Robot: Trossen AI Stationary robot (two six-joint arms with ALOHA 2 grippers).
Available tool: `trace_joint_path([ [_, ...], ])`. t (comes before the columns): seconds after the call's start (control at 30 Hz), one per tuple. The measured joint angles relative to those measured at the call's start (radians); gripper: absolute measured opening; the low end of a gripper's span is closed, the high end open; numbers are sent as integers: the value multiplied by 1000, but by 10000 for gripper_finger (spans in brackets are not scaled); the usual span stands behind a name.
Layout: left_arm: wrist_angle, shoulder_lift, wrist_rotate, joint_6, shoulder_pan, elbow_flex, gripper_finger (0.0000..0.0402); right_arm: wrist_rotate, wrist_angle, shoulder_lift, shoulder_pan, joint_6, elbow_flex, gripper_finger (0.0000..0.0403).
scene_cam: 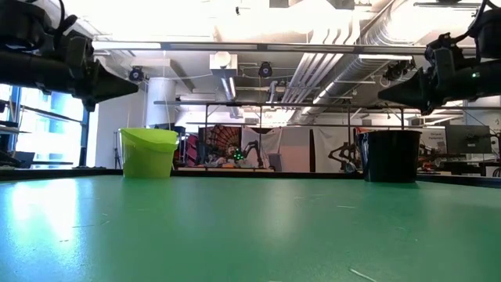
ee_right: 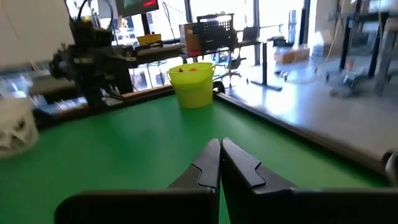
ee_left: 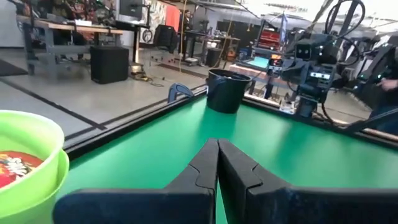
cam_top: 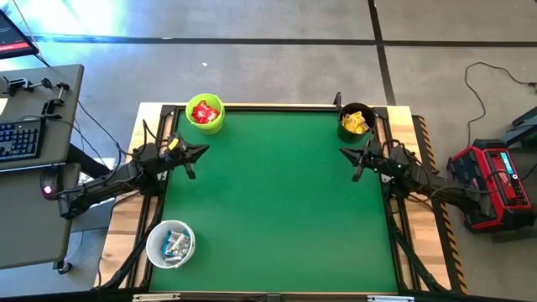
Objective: Sort candy by brand, put in halloween buckets
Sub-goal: Return to Home Position
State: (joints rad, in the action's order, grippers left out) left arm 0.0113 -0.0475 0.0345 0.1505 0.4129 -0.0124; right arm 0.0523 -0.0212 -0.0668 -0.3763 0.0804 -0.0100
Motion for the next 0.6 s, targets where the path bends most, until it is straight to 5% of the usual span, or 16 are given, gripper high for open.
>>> trace_joint_path([
  [0.2,10,0,61,-36,0,0,1,-2,0,-13,3,202,0,0],
  [0.6,10,0,56,-50,0,0,1,-3,-1,-13,4,200,0,0],
])
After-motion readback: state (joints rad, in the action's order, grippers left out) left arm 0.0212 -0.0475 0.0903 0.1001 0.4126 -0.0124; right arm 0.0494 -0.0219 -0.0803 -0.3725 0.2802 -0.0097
